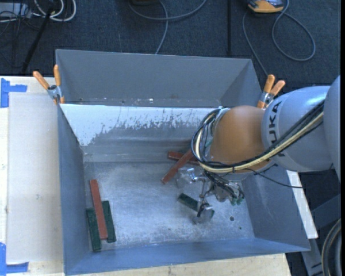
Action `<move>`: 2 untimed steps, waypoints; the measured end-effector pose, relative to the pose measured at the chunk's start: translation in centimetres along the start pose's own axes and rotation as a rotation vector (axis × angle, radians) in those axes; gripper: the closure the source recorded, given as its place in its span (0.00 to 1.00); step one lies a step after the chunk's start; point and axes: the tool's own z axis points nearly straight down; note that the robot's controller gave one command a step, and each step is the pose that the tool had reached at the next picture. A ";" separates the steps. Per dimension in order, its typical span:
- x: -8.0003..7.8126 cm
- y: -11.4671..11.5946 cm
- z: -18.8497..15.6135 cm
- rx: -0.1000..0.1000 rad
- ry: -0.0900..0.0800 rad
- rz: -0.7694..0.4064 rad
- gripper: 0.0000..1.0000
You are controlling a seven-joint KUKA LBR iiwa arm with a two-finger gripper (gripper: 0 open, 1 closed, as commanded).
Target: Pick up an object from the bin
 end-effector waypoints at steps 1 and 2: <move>-3.3 -5.0 -9.8 0.005 -0.017 -0.083 0.00; -6.8 -6.1 -0.9 0.000 -0.023 0.069 0.00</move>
Offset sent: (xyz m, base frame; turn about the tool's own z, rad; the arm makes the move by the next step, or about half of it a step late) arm 0.0418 -0.0379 0.0930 -0.0862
